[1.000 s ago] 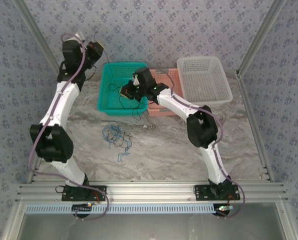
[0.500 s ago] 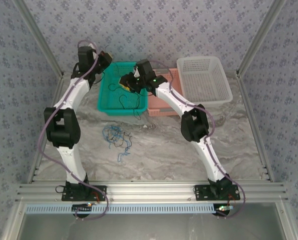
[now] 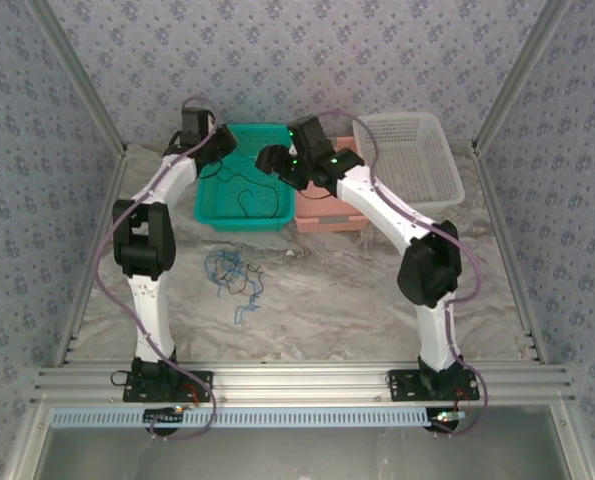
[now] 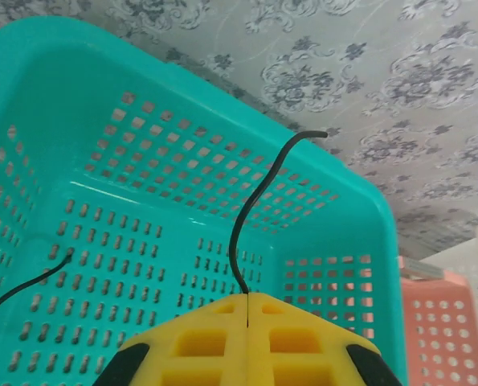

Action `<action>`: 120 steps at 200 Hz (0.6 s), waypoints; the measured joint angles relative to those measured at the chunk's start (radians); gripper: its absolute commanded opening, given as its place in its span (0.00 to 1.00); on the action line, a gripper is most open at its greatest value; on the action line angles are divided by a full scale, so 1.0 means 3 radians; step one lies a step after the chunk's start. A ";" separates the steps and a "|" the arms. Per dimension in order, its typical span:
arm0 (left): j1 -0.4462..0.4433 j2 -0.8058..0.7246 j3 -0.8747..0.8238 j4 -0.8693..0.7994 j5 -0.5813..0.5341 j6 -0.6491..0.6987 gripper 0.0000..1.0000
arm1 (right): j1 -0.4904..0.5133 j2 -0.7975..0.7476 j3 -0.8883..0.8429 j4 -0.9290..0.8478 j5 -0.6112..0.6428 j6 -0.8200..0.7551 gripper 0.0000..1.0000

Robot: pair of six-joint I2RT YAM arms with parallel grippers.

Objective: Untangle the cables

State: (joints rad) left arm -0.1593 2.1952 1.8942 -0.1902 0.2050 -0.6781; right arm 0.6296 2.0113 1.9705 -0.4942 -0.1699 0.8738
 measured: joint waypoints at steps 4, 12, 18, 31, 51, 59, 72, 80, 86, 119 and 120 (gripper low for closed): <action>0.0000 0.0008 0.0029 -0.0043 -0.0017 0.0004 0.00 | -0.0001 -0.0051 -0.0038 0.0009 0.0024 -0.0010 0.69; 0.0000 0.0025 0.0088 -0.0094 -0.0048 0.0017 0.00 | -0.0010 -0.0134 -0.0102 0.0011 0.0078 -0.0025 0.70; -0.0001 0.0042 0.0140 -0.0126 -0.0070 0.0025 0.00 | -0.0013 -0.0181 -0.0144 0.0011 0.0107 -0.0037 0.70; -0.0001 0.0055 0.0220 -0.0164 -0.0120 0.0032 0.00 | -0.0034 -0.0205 -0.0172 0.0009 0.0123 -0.0038 0.70; -0.0004 0.0069 0.0348 -0.0256 -0.0165 0.0052 0.00 | -0.0051 -0.0164 -0.0170 0.0000 0.0117 -0.0038 0.69; -0.0004 0.0085 0.0415 -0.0300 -0.0184 0.0056 0.00 | -0.0056 -0.0140 -0.0167 -0.0001 0.0117 -0.0039 0.69; -0.0004 0.0118 0.0532 -0.0369 -0.0229 0.0074 0.00 | -0.0055 -0.0098 -0.0164 -0.0008 0.0121 -0.0062 0.69; -0.0004 0.0144 0.0610 -0.0426 -0.0257 0.0085 0.00 | -0.0045 -0.0085 -0.0165 -0.0022 0.0137 -0.0078 0.69; -0.0004 0.0160 0.0662 -0.0458 -0.0278 0.0093 0.00 | -0.0033 -0.0084 -0.0165 -0.0028 0.0156 -0.0089 0.69; -0.0003 0.0177 0.0792 -0.0596 -0.0338 0.0130 0.00 | -0.0029 -0.0220 -0.0493 0.0037 0.0295 -0.0163 0.62; -0.0003 0.0177 0.0792 -0.0598 -0.0338 0.0128 0.00 | -0.0032 -0.0224 -0.0504 0.0037 0.0299 -0.0165 0.62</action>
State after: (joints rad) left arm -0.1600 2.2482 2.1319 -0.3695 0.1036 -0.6395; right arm 0.6201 1.9442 1.8194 -0.4831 -0.0803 0.8242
